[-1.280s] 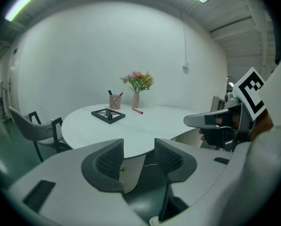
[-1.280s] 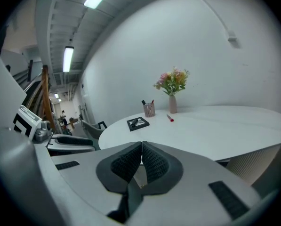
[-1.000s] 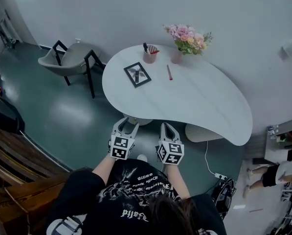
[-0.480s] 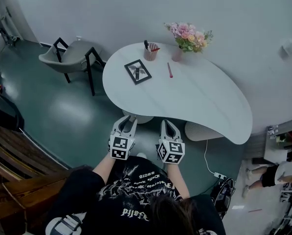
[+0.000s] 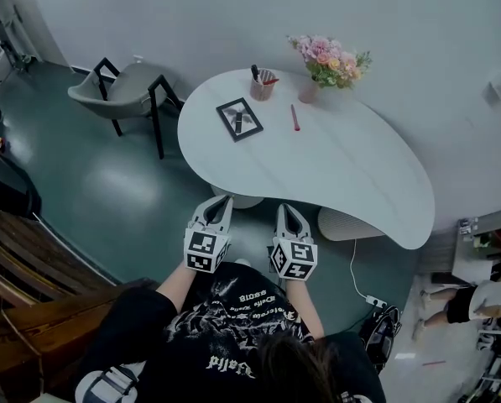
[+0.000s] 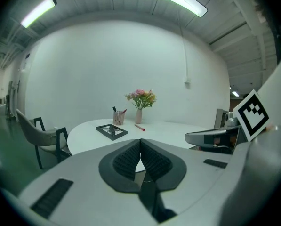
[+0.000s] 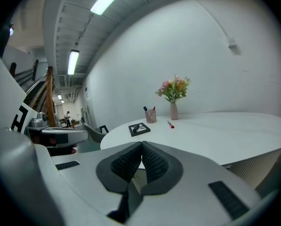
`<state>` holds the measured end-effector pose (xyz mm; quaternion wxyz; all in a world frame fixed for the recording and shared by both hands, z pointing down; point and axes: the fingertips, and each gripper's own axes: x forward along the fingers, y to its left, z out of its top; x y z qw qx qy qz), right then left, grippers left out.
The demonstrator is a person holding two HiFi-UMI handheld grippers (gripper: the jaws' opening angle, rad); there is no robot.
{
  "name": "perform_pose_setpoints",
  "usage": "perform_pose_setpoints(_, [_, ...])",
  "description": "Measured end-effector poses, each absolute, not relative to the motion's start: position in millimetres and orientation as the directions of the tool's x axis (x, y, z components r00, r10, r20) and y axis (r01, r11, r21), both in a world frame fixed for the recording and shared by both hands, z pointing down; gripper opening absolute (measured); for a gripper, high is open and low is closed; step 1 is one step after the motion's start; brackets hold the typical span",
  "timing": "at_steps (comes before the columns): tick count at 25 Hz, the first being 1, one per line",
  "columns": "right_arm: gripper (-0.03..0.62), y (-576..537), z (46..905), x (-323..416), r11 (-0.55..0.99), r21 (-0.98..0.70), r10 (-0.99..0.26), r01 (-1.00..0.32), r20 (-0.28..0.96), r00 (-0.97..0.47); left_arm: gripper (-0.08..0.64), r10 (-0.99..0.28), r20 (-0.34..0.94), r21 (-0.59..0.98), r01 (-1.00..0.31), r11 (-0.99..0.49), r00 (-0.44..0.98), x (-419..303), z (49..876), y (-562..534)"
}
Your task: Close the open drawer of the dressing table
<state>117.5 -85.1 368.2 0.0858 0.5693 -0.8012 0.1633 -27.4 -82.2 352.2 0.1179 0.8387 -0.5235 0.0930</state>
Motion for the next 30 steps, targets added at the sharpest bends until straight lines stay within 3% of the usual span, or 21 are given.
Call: perform_pose_setpoints(30, [0.026,-89.6,359.5,130.1,0.315,-0.096,-0.892,-0.944,0.311,-0.329,0.025,-0.857,0.276,0.084,-0.899,-0.429,0.435,-17.7,358.0,-89.0])
